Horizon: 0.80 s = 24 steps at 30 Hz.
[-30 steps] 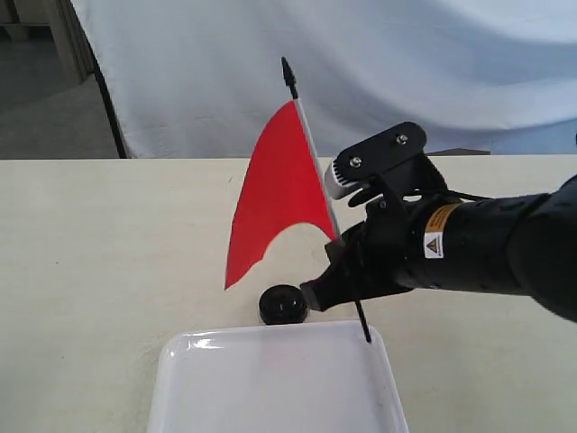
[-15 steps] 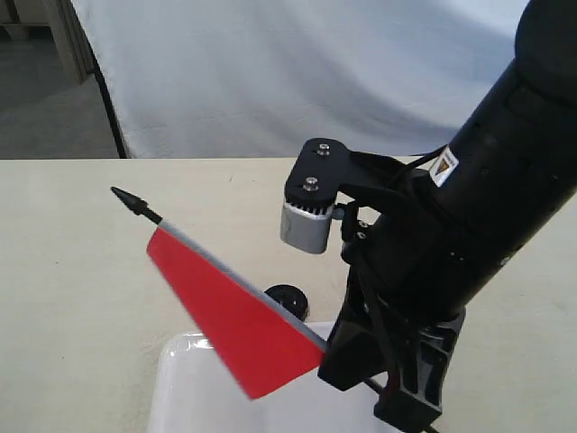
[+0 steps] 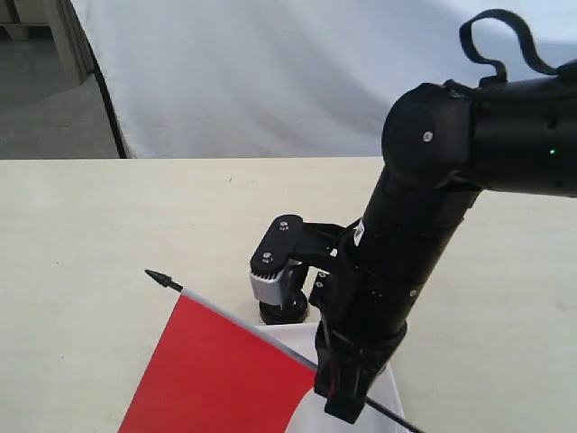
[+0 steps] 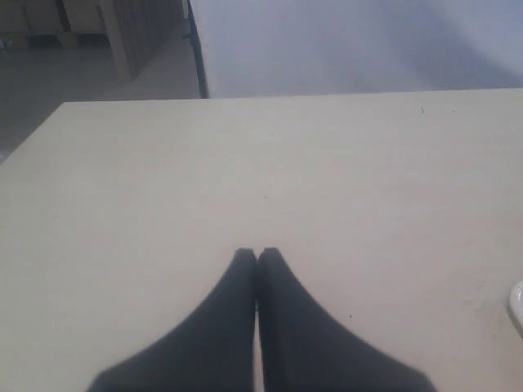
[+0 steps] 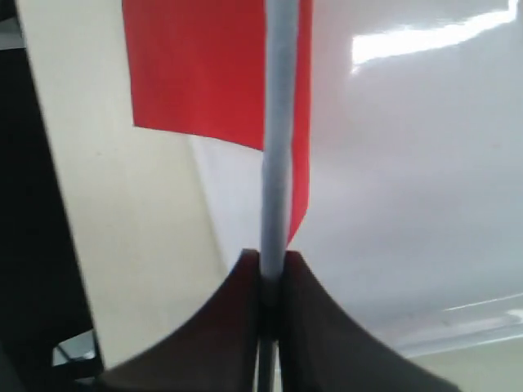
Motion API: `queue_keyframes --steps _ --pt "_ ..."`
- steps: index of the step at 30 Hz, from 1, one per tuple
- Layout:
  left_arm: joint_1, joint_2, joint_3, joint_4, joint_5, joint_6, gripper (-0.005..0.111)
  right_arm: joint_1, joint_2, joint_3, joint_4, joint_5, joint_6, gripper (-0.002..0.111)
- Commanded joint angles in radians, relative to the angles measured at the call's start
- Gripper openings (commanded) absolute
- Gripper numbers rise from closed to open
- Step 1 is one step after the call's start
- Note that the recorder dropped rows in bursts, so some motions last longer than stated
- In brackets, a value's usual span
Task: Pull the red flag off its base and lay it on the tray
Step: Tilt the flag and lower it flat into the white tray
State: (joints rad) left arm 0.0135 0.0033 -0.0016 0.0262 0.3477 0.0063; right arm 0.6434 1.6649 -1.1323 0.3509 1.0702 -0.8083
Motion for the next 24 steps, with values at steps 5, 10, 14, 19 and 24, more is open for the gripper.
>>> queue_keyframes --steps 5,10,14,19,24 --pt "-0.003 -0.003 0.002 0.003 -0.005 -0.006 0.0 0.001 0.034 -0.006 -0.176 -0.143 0.107 -0.001" --pt "-0.003 -0.003 0.002 0.003 -0.005 -0.006 0.0 0.003 0.085 -0.006 -0.183 -0.252 0.107 -0.001" --pt "-0.003 -0.003 0.002 0.003 -0.005 -0.006 0.0 0.04 0.134 -0.006 -0.251 -0.294 0.107 -0.001" --pt "-0.003 -0.003 0.002 0.003 -0.005 -0.006 0.0 0.087 0.194 -0.006 -0.27 -0.315 0.107 -0.001" --pt "-0.003 -0.003 0.002 0.003 -0.005 -0.006 0.0 0.098 0.252 -0.006 -0.27 -0.356 0.109 -0.001"
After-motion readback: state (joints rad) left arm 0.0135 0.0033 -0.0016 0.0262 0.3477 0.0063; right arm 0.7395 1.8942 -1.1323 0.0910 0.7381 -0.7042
